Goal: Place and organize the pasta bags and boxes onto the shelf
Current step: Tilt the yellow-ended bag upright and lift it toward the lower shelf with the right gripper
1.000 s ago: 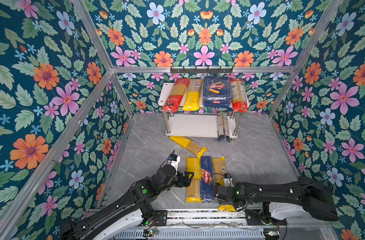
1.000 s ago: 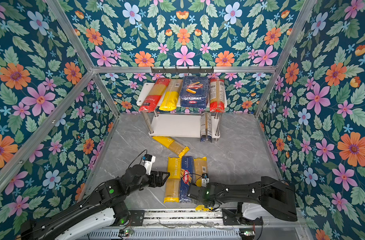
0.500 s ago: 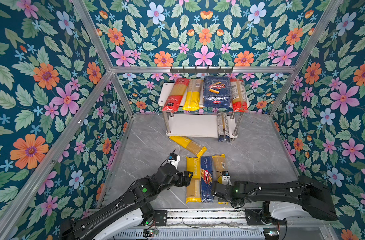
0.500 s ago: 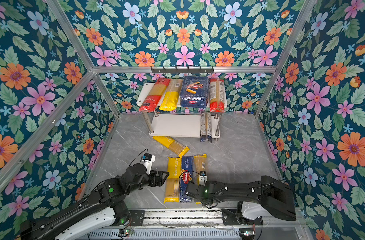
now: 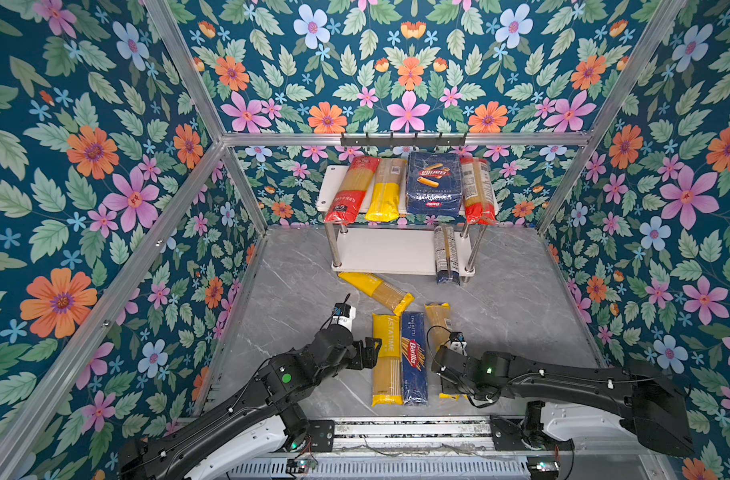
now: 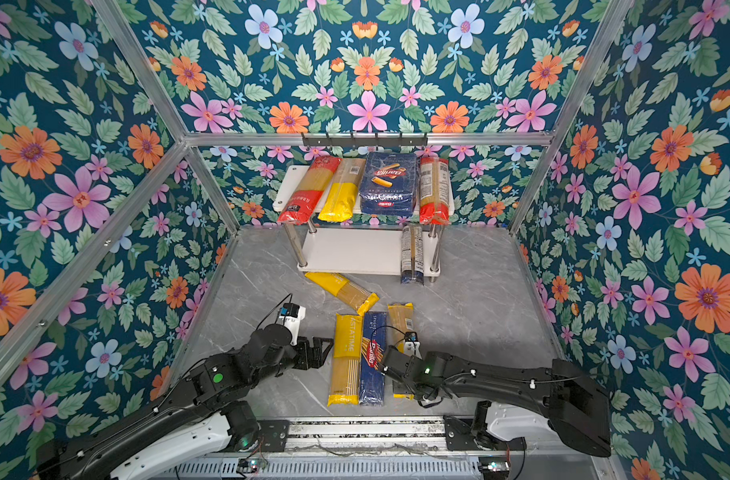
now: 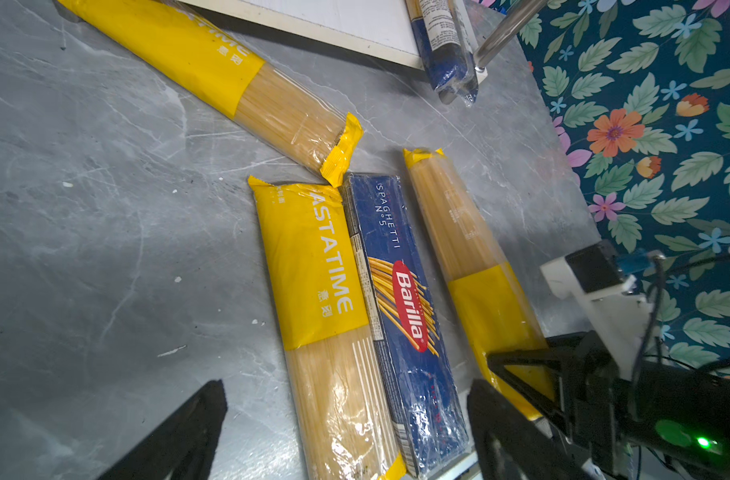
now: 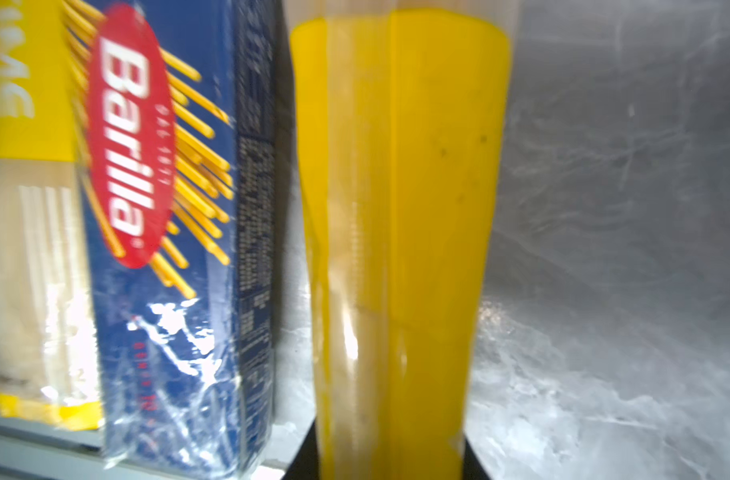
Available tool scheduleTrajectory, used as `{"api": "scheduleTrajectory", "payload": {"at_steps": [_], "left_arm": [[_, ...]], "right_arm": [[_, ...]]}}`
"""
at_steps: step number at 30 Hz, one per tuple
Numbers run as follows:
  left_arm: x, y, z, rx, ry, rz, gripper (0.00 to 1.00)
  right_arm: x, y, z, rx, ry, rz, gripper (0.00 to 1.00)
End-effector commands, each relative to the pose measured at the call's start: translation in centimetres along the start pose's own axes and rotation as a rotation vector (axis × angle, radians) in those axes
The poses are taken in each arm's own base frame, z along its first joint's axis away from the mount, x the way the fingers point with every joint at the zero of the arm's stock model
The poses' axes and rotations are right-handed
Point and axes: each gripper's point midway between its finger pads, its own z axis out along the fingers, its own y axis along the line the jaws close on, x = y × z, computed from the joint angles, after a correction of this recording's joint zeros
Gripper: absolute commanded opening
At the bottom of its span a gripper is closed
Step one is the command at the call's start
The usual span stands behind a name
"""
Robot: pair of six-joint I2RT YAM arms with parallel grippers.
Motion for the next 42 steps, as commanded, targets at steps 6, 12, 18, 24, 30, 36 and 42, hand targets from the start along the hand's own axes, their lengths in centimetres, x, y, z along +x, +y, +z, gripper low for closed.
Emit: {"api": "scheduleTrajectory", "payload": {"at_steps": [6, 12, 18, 24, 30, 36, 42], "left_arm": [[-0.8, 0.2, -0.2, -0.036, -0.013, 0.025, 0.93], [-1.1, -0.1, 0.0, -0.040, -0.013, 0.032, 0.94], [-1.5, -0.3, 0.2, -0.047, -0.015, 0.041, 0.94], [-2.2, 0.7, -0.2, -0.108, -0.047, 0.048, 0.93], [-3.2, 1.5, -1.0, -0.145, -0.105, 0.057, 0.94], [-4.0, 2.9, -1.6, -0.231, -0.143, 0.079, 0.95], [-5.0, 3.1, -2.0, -0.265, -0.171, 0.105, 0.95]], "right_arm": [[-3.9, 0.3, -2.7, -0.065, -0.161, -0.023, 0.00], [-6.0, 0.8, -3.9, -0.089, -0.201, -0.030, 0.00], [-8.5, 2.6, -4.5, -0.118, -0.233, -0.052, 0.00], [-11.3, 5.0, -4.7, -0.117, -0.260, -0.086, 0.00], [-15.0, 6.6, -3.9, -0.099, -0.276, -0.084, 0.00], [-19.4, 7.3, -2.6, -0.093, -0.295, -0.066, 0.00], [-23.6, 6.9, -1.3, -0.060, -0.316, -0.046, 0.00]]}}
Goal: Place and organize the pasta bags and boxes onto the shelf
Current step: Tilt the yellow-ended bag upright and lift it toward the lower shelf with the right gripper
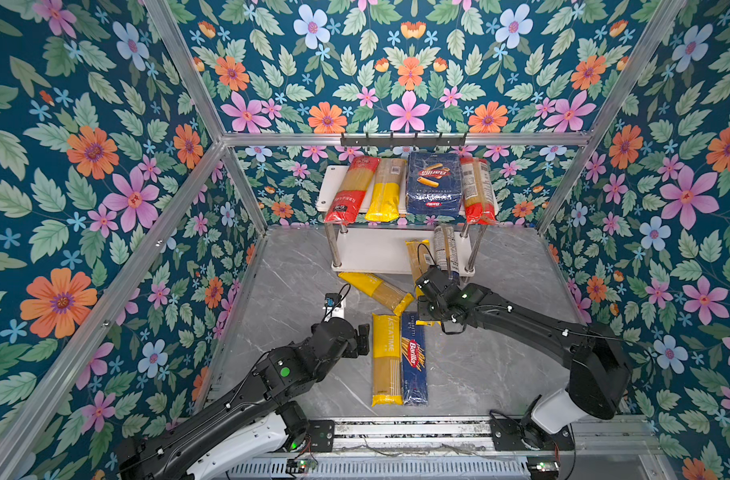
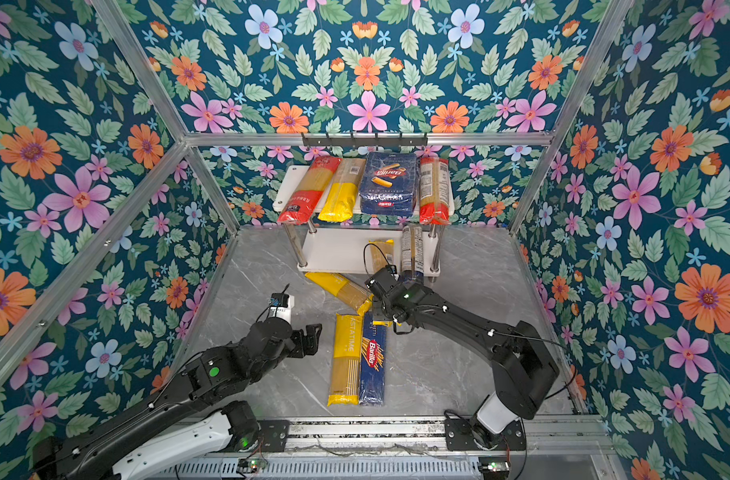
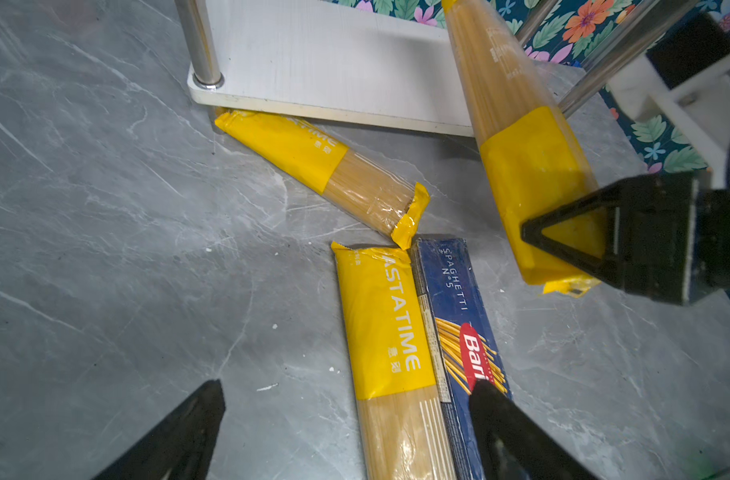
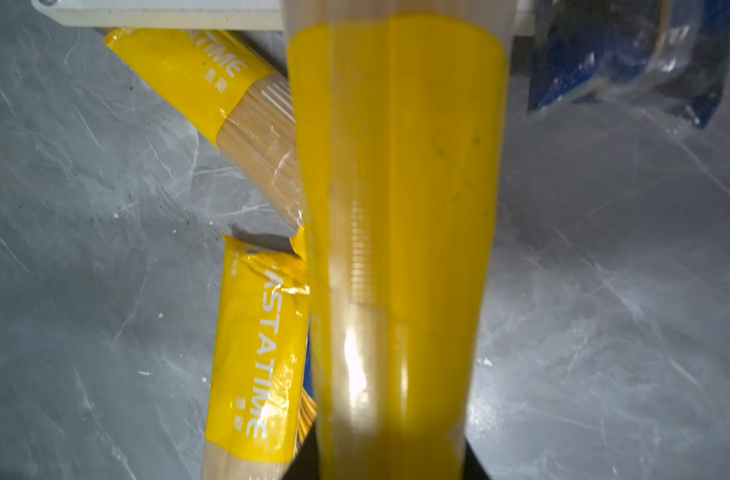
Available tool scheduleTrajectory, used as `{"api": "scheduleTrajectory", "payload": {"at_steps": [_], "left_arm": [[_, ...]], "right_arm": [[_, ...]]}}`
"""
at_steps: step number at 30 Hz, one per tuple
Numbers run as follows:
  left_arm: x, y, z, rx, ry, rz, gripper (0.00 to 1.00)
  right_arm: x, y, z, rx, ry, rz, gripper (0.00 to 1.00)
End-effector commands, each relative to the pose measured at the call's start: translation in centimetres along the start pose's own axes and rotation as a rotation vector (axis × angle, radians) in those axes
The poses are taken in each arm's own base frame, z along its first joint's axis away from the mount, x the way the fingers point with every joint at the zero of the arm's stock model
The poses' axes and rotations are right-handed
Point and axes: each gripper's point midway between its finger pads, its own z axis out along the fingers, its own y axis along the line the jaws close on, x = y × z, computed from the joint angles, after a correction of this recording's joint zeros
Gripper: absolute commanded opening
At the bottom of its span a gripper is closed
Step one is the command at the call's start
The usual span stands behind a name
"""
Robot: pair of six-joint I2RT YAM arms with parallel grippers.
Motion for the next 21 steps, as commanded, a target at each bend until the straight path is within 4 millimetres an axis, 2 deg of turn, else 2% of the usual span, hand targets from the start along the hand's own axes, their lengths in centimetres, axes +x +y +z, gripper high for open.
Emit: {"api": "scheduleTrajectory", "payload": {"at_steps": [1, 2, 3, 9, 14, 21], "left_arm": [[-0.8, 0.8, -0.1, -0.053, -0.031, 0.031, 0.95], [-1.0, 0.9, -0.1, -0.064, -0.038, 0.036, 0.95], [-1.1, 1.1, 0.0, -0.075, -0.042, 0.040, 0.96], [-1.5, 1.4, 0.2, -0.105, -0.049, 0.063, 0.96], [-1.9, 1.6, 0.6, -0.131, -0.052, 0.082, 0.97], [-2.1, 1.1, 1.6, -0.130, -0.029, 0.104, 0.97]], "right_arm": [[-4.1, 0.7, 0.3, -0.028, -0.108, 0.000, 0.00], [-5.0, 0.5, 0.2, -0.031, -0.121, 0.009, 0.00], [-5.0, 0.2, 1.6, -0.015, -0.103, 0.011, 0.00], [-7.6, -1.2, 4.3, 0.005, -0.101, 0.041, 0.00], [-9.4, -1.8, 5.5, 0.017, -0.111, 0.050, 0.00], [-10.5, -2.1, 7.1, 0.020, -0.105, 0.058, 0.00]]}}
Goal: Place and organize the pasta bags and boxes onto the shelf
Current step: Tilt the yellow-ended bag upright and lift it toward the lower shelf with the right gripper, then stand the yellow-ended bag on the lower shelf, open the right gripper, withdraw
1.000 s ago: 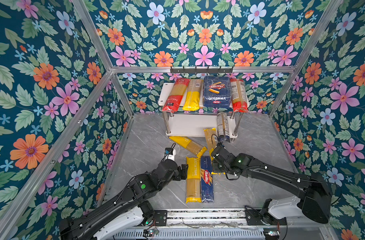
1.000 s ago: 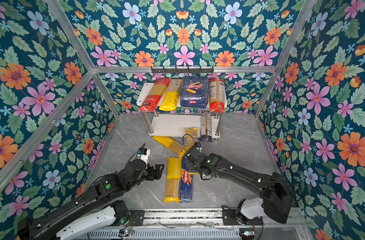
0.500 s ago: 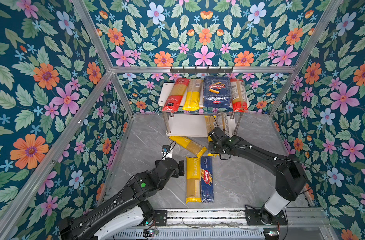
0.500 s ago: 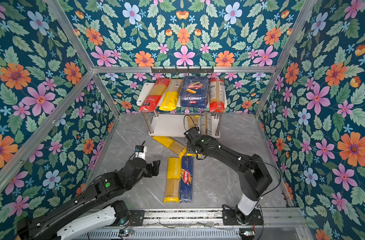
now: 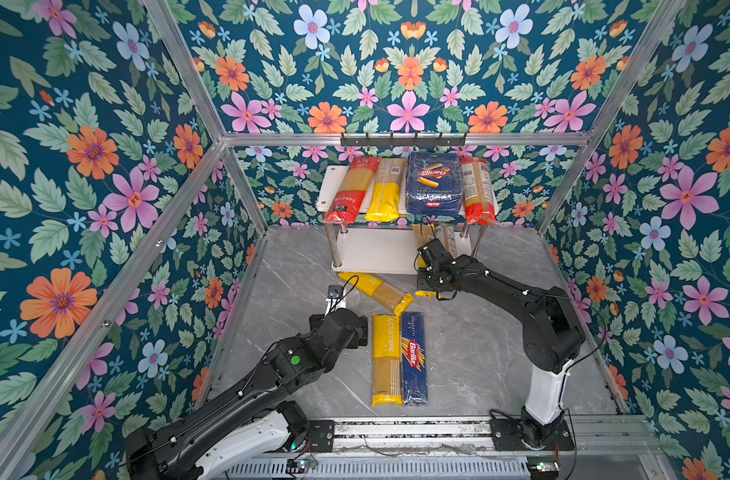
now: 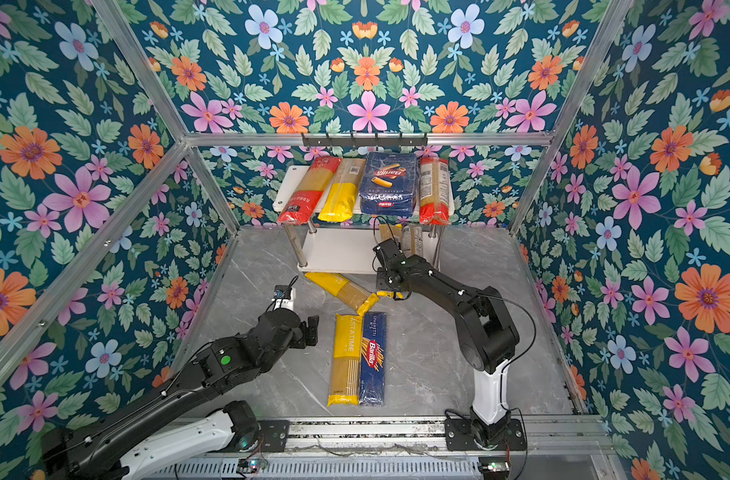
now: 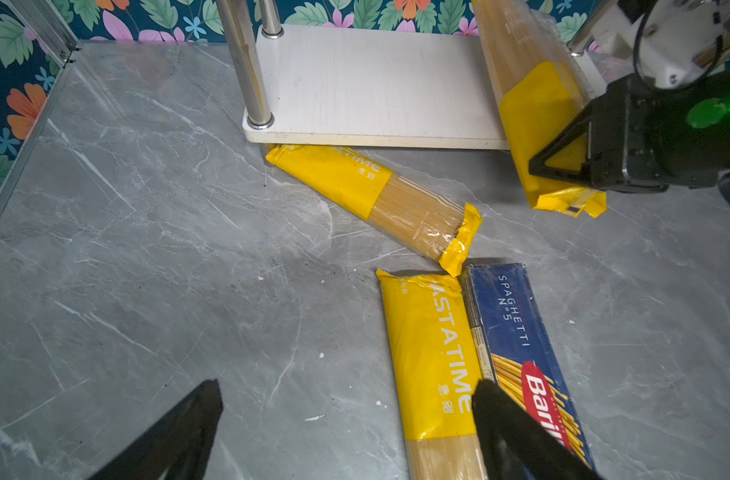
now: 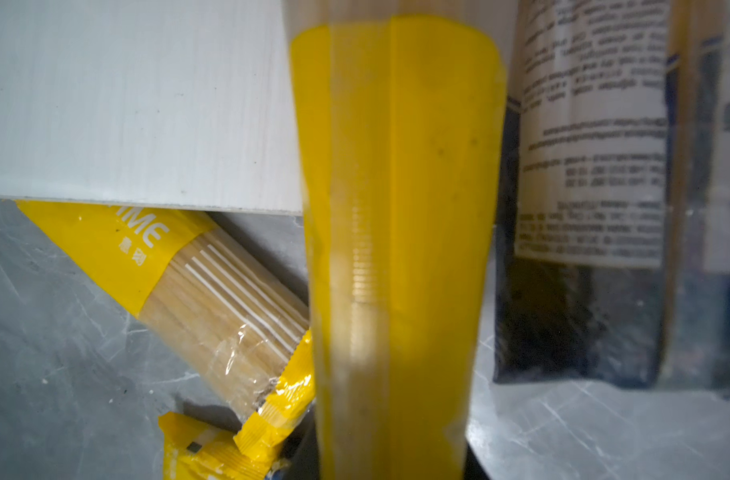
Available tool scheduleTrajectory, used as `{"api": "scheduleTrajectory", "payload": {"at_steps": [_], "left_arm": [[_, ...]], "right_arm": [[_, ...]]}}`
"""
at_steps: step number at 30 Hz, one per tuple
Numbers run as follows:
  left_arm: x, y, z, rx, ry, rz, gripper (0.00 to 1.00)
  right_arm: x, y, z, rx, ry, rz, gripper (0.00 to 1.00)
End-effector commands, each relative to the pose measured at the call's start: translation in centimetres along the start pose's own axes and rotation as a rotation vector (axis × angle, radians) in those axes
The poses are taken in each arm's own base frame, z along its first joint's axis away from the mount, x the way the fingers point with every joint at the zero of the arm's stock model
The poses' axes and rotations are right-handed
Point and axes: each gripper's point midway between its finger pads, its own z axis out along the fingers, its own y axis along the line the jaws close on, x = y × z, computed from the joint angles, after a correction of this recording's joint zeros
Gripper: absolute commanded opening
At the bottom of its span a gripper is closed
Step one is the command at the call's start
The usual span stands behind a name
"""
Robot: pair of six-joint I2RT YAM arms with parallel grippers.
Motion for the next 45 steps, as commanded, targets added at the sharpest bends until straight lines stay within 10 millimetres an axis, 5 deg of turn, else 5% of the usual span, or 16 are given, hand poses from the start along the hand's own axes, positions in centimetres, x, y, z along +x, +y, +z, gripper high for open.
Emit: {"api": "scheduleTrajectory", "payload": {"at_steps": [1, 18, 25, 33, 35, 45], "left_arm": [[-0.7, -0.4, 0.3, 0.010, -0.011, 0.018, 0.97], [-1.0, -0.4, 1.0, 0.022, 0.002, 0.016, 0.96], [-1.0, -0.1, 0.9, 0.021, 0.005, 0.009, 0.96], [-0.9, 0.0, 1.0, 0.025, 0.009, 0.007, 0.96], [-0.8, 0.0, 0.9, 0.029, 0.009, 0.005, 0.96], [-0.7, 0.7, 0.0, 0.038, -0.008, -0.023, 0.96]], "right_arm": [[-2.9, 1.1, 0.1, -0.038, -0.096, -0.003, 0.00], [-4.9, 0.6, 2.5, -0.009, -0.087, 0.016, 0.07], [-5.0, 0.6, 2.7, -0.016, -0.089, 0.028, 0.50], [-4.3, 0.6, 2.5, -0.037, -0.077, 0.046, 0.75], [-4.2, 0.6, 2.2, -0.046, -0.079, 0.047, 0.88], [-3.7, 0.7, 0.4, -0.083, -0.083, 0.055, 0.89]]}}
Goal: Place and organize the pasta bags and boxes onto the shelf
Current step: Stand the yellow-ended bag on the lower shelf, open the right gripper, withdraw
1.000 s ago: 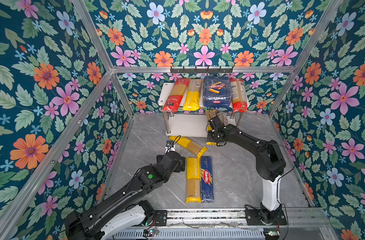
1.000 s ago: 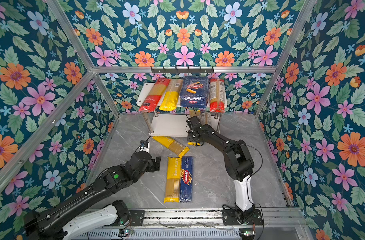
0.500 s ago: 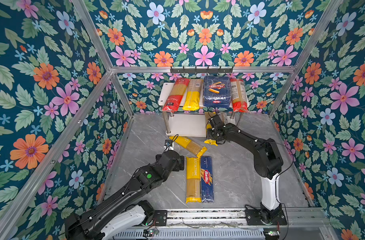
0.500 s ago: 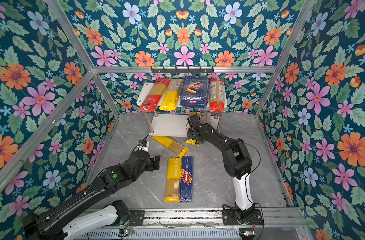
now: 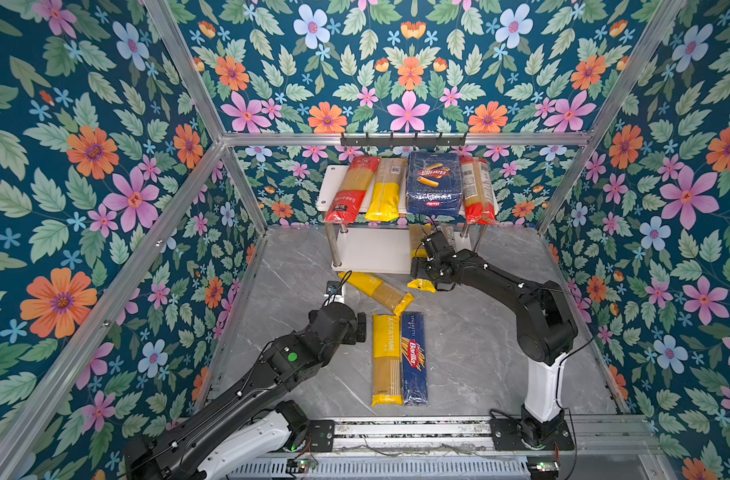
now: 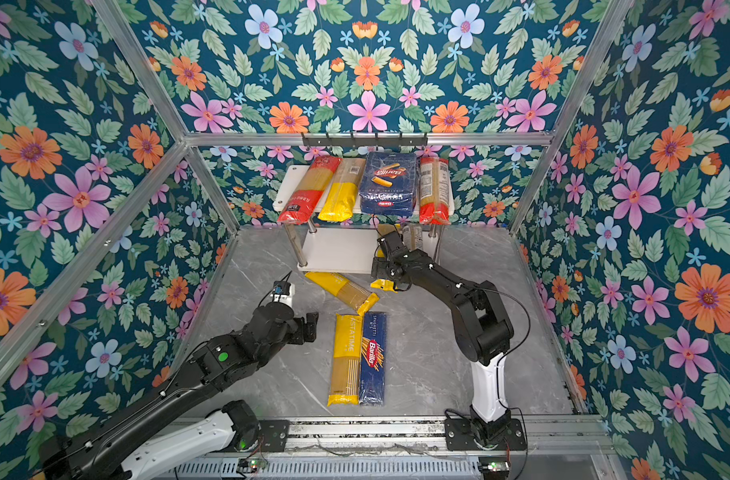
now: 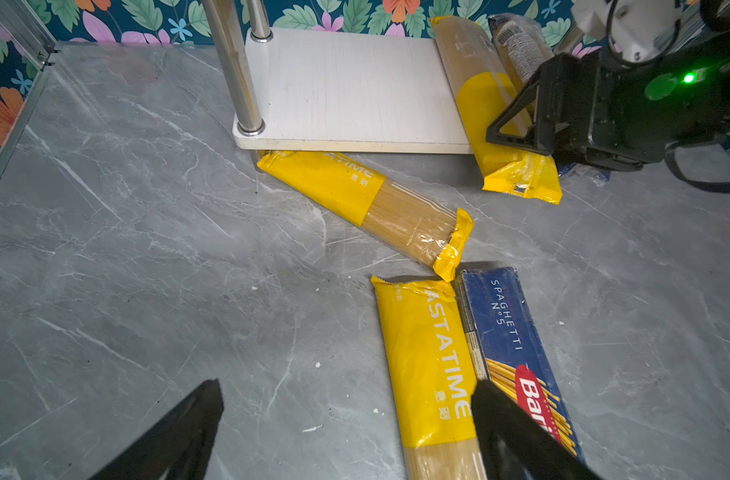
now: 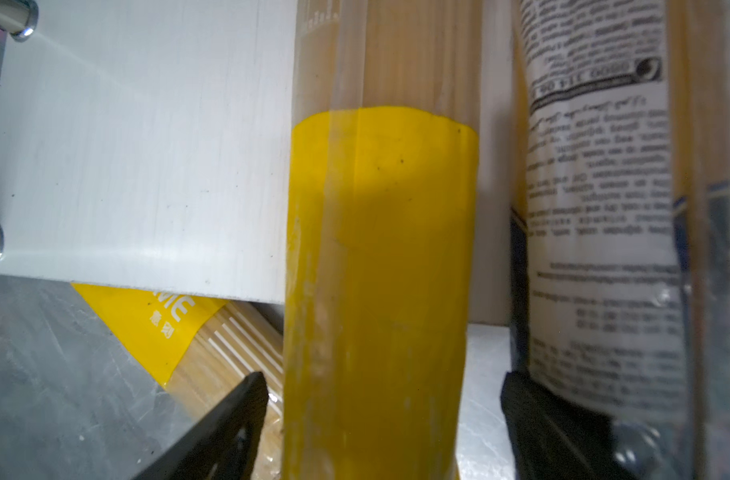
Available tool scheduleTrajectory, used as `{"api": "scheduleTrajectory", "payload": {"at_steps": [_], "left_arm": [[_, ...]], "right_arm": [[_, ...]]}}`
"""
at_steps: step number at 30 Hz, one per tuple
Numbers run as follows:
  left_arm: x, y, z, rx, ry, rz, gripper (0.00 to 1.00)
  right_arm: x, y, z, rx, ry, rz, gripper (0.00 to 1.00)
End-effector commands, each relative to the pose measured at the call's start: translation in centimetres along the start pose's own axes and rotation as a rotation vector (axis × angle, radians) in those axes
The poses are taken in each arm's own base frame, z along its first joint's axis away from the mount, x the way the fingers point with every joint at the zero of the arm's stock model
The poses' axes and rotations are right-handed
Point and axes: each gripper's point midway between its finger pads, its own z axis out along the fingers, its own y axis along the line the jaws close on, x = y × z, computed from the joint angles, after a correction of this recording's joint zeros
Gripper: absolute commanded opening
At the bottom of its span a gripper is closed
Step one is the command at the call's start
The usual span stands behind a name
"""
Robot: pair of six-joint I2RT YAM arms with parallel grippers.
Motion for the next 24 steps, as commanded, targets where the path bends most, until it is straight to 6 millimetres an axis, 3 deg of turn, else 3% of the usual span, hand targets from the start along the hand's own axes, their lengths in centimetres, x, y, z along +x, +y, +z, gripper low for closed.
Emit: {"api": "scheduleTrajectory", "payload": {"at_steps": [1, 11, 20, 24], "left_arm": [[0.2, 0.3, -0.3, 0.000, 0.000, -0.017, 0.96], [0.7, 1.6, -1.8, -0.003, -0.017, -0.070, 0.97], [2.7, 1.7, -1.7, 0.037, 0.019, -0.163, 0.97], [3.6, 1.6, -1.6, 0.059, 0.030, -0.206, 0.97]], "right_arm": [[-0.4, 0.5, -0.7, -0.028, -0.022, 0.010, 0.89], [2.0, 1.3, -3.6, -0.024, -0.017, -0.029, 0.89], [7.8, 1.5, -7.1, -0.004, 0.029, -0.101, 0.89], [10.0, 1.5, -10.2, -0.014, 0.016, -0.120, 0.89]]}}
